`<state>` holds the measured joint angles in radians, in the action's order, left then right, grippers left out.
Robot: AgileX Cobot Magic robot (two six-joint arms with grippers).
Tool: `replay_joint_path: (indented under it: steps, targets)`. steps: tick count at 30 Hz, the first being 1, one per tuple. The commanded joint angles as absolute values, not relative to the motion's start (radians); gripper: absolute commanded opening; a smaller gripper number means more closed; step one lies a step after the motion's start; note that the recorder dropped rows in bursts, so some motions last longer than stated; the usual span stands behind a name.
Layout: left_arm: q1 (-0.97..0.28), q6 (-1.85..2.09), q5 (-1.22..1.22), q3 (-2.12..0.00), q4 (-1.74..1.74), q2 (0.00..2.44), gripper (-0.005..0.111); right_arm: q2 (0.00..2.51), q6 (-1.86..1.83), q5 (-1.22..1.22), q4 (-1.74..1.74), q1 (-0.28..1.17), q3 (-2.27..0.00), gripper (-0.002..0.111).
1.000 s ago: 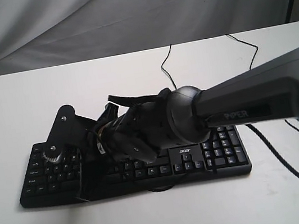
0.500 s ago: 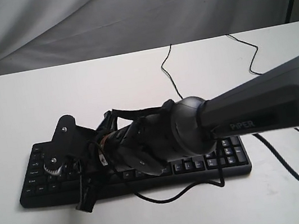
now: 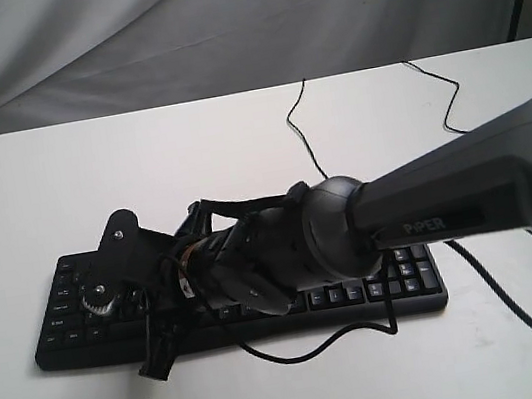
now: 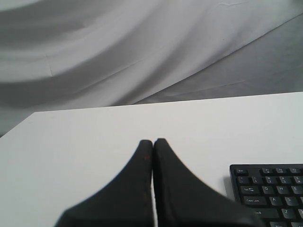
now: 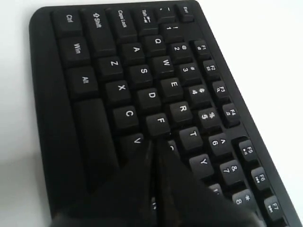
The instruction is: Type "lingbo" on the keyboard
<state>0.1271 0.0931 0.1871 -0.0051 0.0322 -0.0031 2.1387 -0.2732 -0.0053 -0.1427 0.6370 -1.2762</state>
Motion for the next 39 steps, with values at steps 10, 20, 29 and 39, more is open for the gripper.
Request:
replay_joint_path:
  steps: [10, 20, 29, 39]
  targets:
    - [0.123, 0.09, 0.183, 0.0, 0.032, 0.0, 0.001, 2.178, -0.273, -0.014, -0.144, 0.638, -1.275, 0.0]
    - [0.123, 0.09, 0.183, 0.0, 0.032, 0.0, 0.001, 2.154, -0.273, -0.014, -0.141, 0.638, -1.275, 0.0]
    - [0.123, 0.09, 0.183, 0.0, 0.032, 0.0, 0.001, 2.051, -0.263, 0.007, -0.148, 0.583, -1.219, 0.0]
    - [0.123, 0.09, 0.183, 0.0, 0.032, 0.0, 0.001, 2.006, -0.265, -0.058, -0.159, 0.491, -1.137, 0.0]
